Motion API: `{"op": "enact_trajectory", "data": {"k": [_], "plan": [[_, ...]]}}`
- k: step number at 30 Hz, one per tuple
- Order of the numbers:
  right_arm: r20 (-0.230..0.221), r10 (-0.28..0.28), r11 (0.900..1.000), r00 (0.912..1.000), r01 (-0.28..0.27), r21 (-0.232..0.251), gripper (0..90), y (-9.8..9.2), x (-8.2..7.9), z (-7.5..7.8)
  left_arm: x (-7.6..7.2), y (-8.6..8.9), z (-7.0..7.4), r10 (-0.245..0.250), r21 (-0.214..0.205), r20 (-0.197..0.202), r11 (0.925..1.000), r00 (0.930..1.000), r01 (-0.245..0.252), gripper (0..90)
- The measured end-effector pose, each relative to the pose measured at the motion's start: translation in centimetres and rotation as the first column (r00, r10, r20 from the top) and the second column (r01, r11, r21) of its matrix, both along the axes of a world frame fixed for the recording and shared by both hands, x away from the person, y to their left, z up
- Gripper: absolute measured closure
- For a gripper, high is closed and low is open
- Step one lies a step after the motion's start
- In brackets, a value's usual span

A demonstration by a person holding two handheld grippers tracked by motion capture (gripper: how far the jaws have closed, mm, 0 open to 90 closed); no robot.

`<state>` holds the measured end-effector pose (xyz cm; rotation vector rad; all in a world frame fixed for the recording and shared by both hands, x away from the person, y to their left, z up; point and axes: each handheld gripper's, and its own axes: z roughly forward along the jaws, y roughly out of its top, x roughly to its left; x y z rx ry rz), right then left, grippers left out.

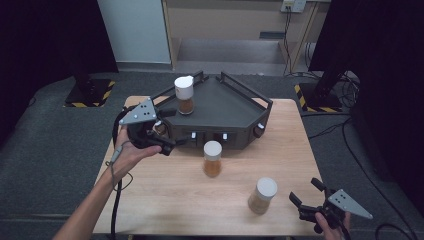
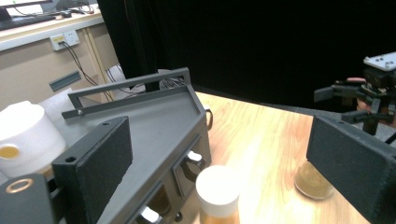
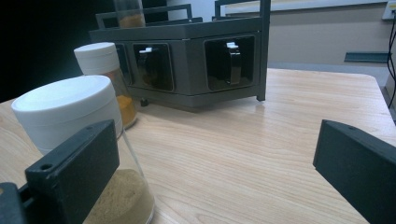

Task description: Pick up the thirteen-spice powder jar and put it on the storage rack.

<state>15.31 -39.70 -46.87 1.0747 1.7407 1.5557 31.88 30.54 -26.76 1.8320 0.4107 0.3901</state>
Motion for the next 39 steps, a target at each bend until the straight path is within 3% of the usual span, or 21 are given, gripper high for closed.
{"op": "enact_trajectory", "data": {"k": [9,18,29,39], "plan": [[-0.001,0.000,1.0000,1.0000,0.000,0.001,0.8,0.0,0.0,0.0,-1.3,1.0,-3.0,-0.012,-0.042,-0.010,0.9990,0.9999,0.012,4.9],[-0.001,0.000,1.0000,1.0000,0.000,-0.002,0.8,0.0,0.0,0.0,-3.0,2.7,-5.9,0.045,-0.024,-0.054,0.9986,0.9975,-0.047,4.6],[-0.002,-0.003,1.0000,1.0000,0.003,-0.006,0.8,0.1,0.0,0.0,-4.8,4.8,-8.9,0.125,0.021,-0.102,0.9922,0.9870,-0.123,4.7],[-0.002,-0.004,0.9999,1.0000,0.004,-0.009,0.8,0.1,0.0,0.1,-6.5,6.6,-11.0,0.175,0.014,-0.127,0.9844,0.9763,-0.175,4.9]]}}
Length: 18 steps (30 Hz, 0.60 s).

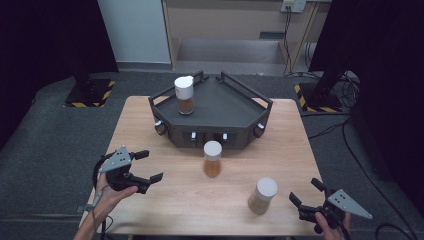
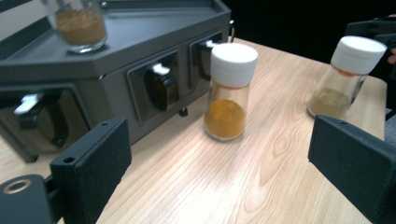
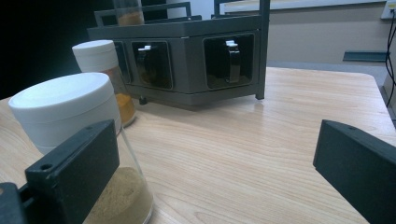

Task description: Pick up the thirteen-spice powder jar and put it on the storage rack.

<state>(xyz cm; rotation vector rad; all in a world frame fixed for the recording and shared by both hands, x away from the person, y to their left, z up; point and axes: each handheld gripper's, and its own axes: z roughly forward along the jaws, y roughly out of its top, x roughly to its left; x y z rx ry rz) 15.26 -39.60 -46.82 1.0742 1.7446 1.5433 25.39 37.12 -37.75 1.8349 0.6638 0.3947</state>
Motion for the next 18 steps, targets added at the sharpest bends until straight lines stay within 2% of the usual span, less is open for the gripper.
{"op": "enact_trajectory", "data": {"k": [6,10,18], "plan": [[-0.001,-0.002,1.0000,1.0000,0.002,-0.001,0.8,0.0,0.0,0.0,-1.2,1.1,-1.1,0.038,-0.012,-0.019,0.9992,0.9991,-0.039,4.9],[-0.001,-0.001,1.0000,1.0000,0.001,-0.002,0.8,0.0,0.0,0.0,-2.4,1.6,-1.8,0.079,0.003,-0.017,0.9969,0.9967,-0.079,5.1],[-0.001,-0.004,1.0000,1.0000,0.004,-0.001,0.8,0.0,0.0,0.0,-3.9,2.7,-3.3,0.126,-0.018,-0.038,0.9918,0.9914,-0.126,5.1]]}}
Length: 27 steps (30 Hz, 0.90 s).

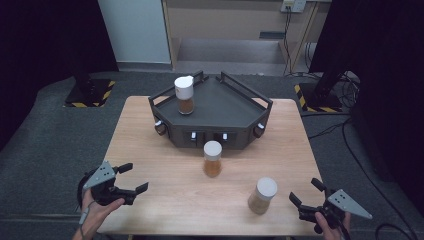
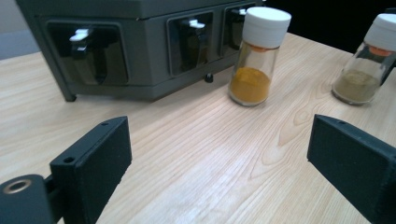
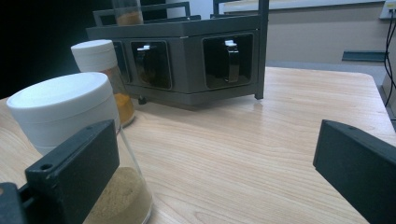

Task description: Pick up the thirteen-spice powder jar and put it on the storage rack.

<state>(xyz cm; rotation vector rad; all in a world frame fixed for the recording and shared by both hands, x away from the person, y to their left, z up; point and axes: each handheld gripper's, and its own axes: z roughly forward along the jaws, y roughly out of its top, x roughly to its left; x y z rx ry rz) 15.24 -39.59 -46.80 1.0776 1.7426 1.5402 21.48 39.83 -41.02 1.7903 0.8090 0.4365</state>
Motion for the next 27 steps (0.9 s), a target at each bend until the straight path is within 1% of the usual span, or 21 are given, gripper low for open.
{"op": "enact_trajectory", "data": {"k": [3,9,12,17,18,21,24,27], "plan": [[0.000,-0.001,1.0000,1.0000,0.001,0.000,0.8,0.0,0.0,0.0,-0.5,0.1,-0.3,0.010,0.007,-0.005,0.9999,0.9999,-0.010,5.2],[0.002,-0.002,1.0000,1.0000,0.002,0.001,0.8,0.0,0.0,0.0,-1.4,0.5,-0.8,0.022,0.004,-0.007,0.9997,0.9997,-0.022,5.2],[0.003,0.000,1.0000,1.0000,0.000,-0.002,0.8,0.0,0.0,0.0,-1.5,0.6,-1.2,0.027,-0.004,-0.008,0.9996,0.9996,-0.027,5.2],[0.002,-0.002,1.0000,1.0000,0.002,0.005,0.8,0.0,-0.1,0.0,-1.4,0.6,-1.6,0.012,0.002,-0.002,0.9999,0.9999,-0.012,5.3],[0.001,-0.002,1.0000,1.0000,0.002,0.006,0.8,0.0,0.0,0.0,-1.4,0.6,-1.6,0.011,0.004,0.002,0.9999,0.9999,-0.011,5.3],[0.001,-0.001,1.0000,1.0000,0.001,0.005,0.8,-0.1,0.0,0.0,-1.6,0.9,-1.7,0.016,-0.017,0.016,0.9997,0.9998,-0.015,5.3],[-0.001,-0.005,0.9999,1.0000,0.005,0.010,0.8,0.0,0.0,-0.1,-1.9,1.1,-1.8,0.020,-0.023,0.036,0.9996,0.9992,-0.019,5.3],[-0.003,-0.014,0.9998,0.9999,0.014,0.014,0.8,0.0,0.1,-0.1,-1.9,1.3,-1.8,0.017,-0.031,0.042,0.9994,0.9990,-0.015,5.3]]}}
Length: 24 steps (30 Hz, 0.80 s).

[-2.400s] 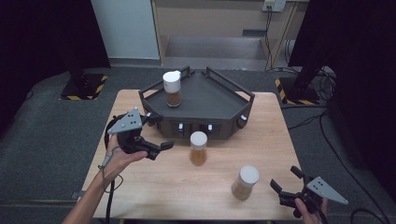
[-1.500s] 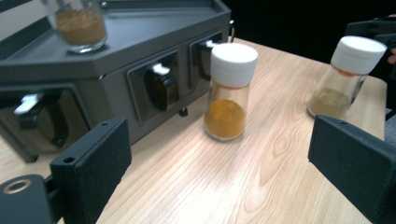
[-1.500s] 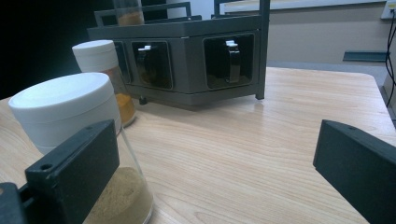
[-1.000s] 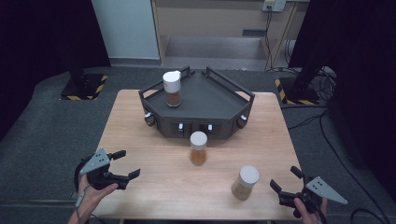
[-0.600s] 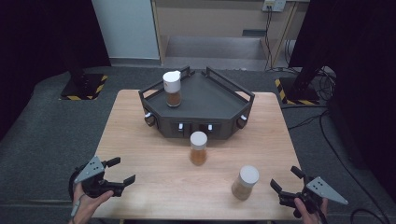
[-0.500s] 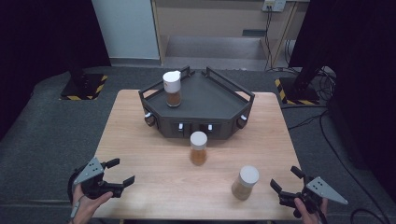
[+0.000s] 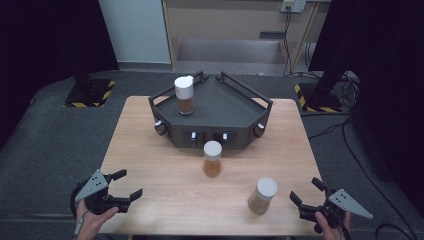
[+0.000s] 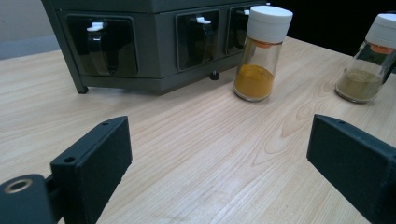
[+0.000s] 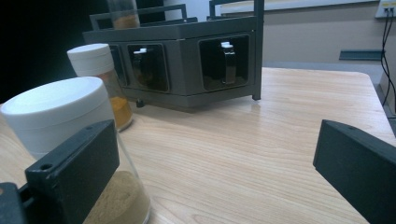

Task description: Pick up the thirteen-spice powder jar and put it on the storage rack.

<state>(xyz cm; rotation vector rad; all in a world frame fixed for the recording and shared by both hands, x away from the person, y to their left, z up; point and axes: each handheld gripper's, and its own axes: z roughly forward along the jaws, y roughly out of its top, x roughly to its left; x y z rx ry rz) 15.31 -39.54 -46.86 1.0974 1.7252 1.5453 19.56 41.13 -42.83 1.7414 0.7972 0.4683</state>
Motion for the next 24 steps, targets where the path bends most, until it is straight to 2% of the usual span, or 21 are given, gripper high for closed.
{"op": "enact_trajectory", "data": {"k": [4,7,10,16,22,24], "plan": [[0.014,-0.020,0.9997,0.9997,0.020,0.011,0.8,0.0,-0.3,-0.1,-0.2,0.1,-0.1,-0.004,-0.024,0.006,0.9997,1.0000,0.004,4.2],[0.013,-0.062,0.9976,0.9980,0.061,0.032,0.8,0.3,-0.6,-0.1,-0.5,0.2,0.0,0.001,-0.025,0.021,0.9997,0.9998,0.000,3.1],[0.018,-0.072,0.9967,0.9972,0.071,0.038,0.8,0.3,-0.6,-0.2,-0.7,0.5,0.0,0.005,-0.028,0.027,0.9996,0.9996,-0.004,2.0],[0.005,-0.063,0.9972,0.9980,0.063,0.040,0.8,0.4,-0.3,-0.2,-0.7,0.9,-0.2,0.022,-0.053,0.021,0.9984,0.9995,-0.021,0.0],[0.001,-0.046,0.9984,0.9989,0.046,0.032,1.0,0.2,-0.3,-0.3,-0.8,1.0,-0.2,0.034,-0.053,0.030,0.9981,0.9990,-0.032,0.0],[-0.001,-0.056,0.9979,0.9984,0.056,0.033,1.0,0.2,-0.3,-0.3,-0.8,1.0,-0.3,0.031,-0.056,0.029,0.9980,0.9991,-0.029,0.0]]}}
